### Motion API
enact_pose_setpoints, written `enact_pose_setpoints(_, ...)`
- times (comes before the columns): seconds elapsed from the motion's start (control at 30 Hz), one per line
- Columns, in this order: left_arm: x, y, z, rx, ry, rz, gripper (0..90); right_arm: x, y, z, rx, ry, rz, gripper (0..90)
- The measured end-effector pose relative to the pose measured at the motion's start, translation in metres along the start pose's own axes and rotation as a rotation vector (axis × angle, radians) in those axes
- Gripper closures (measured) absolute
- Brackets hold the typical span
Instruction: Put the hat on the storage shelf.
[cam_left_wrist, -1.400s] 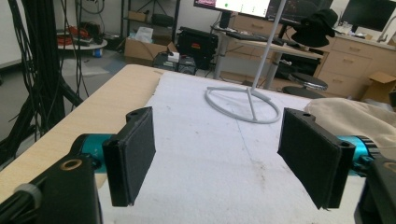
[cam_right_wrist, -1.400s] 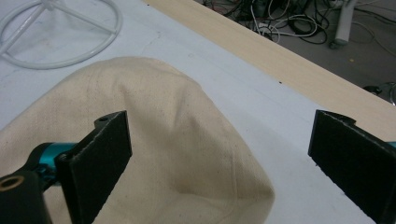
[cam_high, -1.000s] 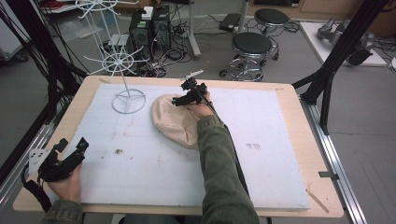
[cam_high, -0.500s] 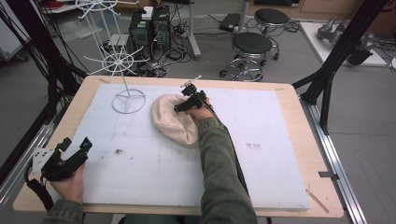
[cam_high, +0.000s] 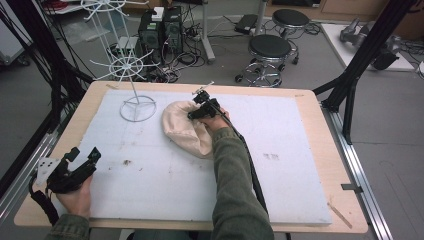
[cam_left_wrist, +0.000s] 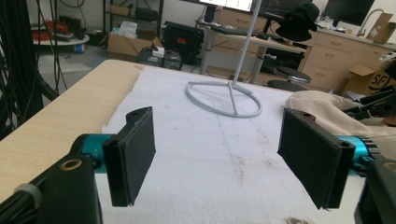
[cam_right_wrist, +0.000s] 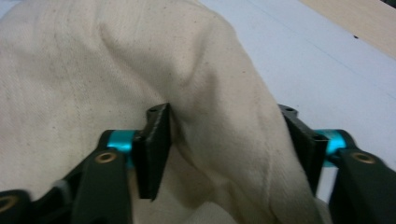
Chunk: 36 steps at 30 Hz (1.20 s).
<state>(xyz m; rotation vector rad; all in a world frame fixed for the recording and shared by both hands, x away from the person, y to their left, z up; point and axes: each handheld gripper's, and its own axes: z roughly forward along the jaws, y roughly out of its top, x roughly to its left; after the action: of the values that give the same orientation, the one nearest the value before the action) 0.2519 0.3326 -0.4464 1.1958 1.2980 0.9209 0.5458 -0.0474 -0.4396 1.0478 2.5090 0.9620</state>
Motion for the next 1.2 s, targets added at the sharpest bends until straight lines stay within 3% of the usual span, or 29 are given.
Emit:
enact_pose_setpoints(0.17,0.0,0.0,0.0,0.001,-0.002,-0.002,27.3,-0.002,0.001,-0.002,0.005,-0.015,0.025,57.1)
enact_pose_setpoints(0.2,0.001,0.0,0.0,0.001,-0.006,-0.001,27.2,-0.003,0.001,-0.004,0.013,-0.012,0.03,64.4)
enact_pose_setpoints(0.23,0.001,0.0,0.0,0.001,-0.006,-0.001,27.3,-0.003,0.001,-0.004,0.013,-0.012,0.03,64.4)
enact_pose_setpoints(0.33,0.001,-0.001,0.001,0.008,-0.021,-0.007,27.3,-0.008,0.001,-0.006,0.022,0.014,0.089,71.0)
enact_pose_setpoints(0.83,0.001,0.0,0.001,-0.003,-0.041,-0.01,27.2,-0.014,0.0,-0.014,0.009,0.017,0.136,78.3)
enact_pose_setpoints(0.93,0.001,0.0,0.001,-0.004,-0.041,-0.007,27.2,-0.016,-0.001,-0.02,-0.007,0.061,0.166,78.5)
enact_pose_setpoints(1.2,0.0,0.0,0.0,-0.004,-0.044,-0.004,27.3,-0.017,0.003,-0.032,-0.06,0.085,0.158,78.3)
